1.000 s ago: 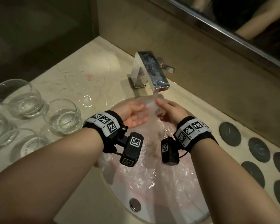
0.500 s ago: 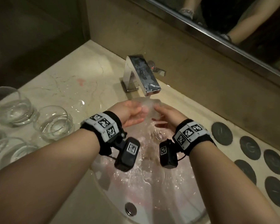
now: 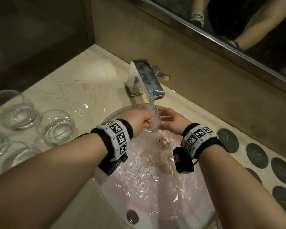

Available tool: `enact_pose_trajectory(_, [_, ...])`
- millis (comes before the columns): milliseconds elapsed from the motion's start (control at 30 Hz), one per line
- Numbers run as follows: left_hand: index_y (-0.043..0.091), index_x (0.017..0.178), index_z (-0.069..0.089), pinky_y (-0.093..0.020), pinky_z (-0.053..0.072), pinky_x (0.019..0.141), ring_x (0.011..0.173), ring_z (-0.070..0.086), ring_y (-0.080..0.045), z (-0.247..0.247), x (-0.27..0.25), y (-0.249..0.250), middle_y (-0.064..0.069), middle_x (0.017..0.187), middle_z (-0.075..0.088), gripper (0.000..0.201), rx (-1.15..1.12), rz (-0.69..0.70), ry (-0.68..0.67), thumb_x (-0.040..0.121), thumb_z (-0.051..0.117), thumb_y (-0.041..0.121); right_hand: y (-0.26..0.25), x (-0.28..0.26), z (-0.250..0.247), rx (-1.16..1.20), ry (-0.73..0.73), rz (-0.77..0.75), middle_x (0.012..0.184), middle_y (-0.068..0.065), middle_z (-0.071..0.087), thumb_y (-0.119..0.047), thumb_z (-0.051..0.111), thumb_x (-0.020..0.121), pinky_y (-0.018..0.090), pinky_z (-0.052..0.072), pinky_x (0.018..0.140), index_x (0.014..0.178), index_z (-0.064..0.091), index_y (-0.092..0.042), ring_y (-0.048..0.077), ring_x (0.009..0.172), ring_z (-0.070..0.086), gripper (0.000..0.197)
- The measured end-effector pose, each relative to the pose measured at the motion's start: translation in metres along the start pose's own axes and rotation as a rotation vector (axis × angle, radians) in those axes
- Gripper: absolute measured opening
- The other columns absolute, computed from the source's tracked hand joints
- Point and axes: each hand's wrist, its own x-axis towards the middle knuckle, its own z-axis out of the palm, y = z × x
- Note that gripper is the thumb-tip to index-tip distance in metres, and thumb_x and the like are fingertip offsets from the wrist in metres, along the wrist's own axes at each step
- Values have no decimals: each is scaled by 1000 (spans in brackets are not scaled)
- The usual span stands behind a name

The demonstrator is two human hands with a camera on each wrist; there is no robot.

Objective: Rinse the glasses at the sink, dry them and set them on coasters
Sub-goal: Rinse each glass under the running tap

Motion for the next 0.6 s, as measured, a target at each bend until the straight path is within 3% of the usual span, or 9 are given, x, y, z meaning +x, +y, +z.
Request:
enact_pose_trajectory(67, [20,100,64,-24,31,73,92,53,-14,1,-1,-1,3,103,63,14,3,4,-13,93,52,16,0,2,-5,-68,18,15,125,4,54,-2,69,81,41,47,99,136,43,-17,23,115,55,63])
enact_pose_trajectory(167, [21,92,64,-21,32,70,89,51,-14,0,-3,-2,4,97,62,13,-21,19,-22,91,53,13,-2,4,-11,-92,104,-2,126,4,55,-3,64,85,36,48,95,137,42,-13,22,114,56,57])
enact_pose_trajectory(267, [14,94,66,-7,29,58,87,50,-13,-2,-5,-2,3,91,58,15,-70,8,-46,90,53,8,-14,6,-18,-22,276,-56,130,2,56,-6,60,89,29,49,89,137,43,-14,18,109,59,51])
enact_pose_trajectory(333, [16,92,65,-13,32,61,85,51,-15,-2,-6,-3,4,90,60,14,-38,26,-22,90,52,9,-27,6,-25,51,357,-67,138,0,50,-7,56,92,34,48,97,142,36,-14,17,113,57,55])
enact_pose_trajectory(467, [12,98,65,-1,27,57,83,49,-11,-3,-7,-7,2,95,63,16,-83,34,-40,92,51,10,-55,13,-36,89,331,-48,149,0,38,8,46,91,32,39,108,149,24,-14,14,130,45,66])
enact_pose_trajectory(600, [9,95,66,-20,31,66,91,57,-14,-3,-9,-8,1,97,66,16,-153,20,-51,90,52,7,-69,16,-34,177,326,-30,145,8,44,20,41,85,33,34,111,145,32,-6,17,132,43,66])
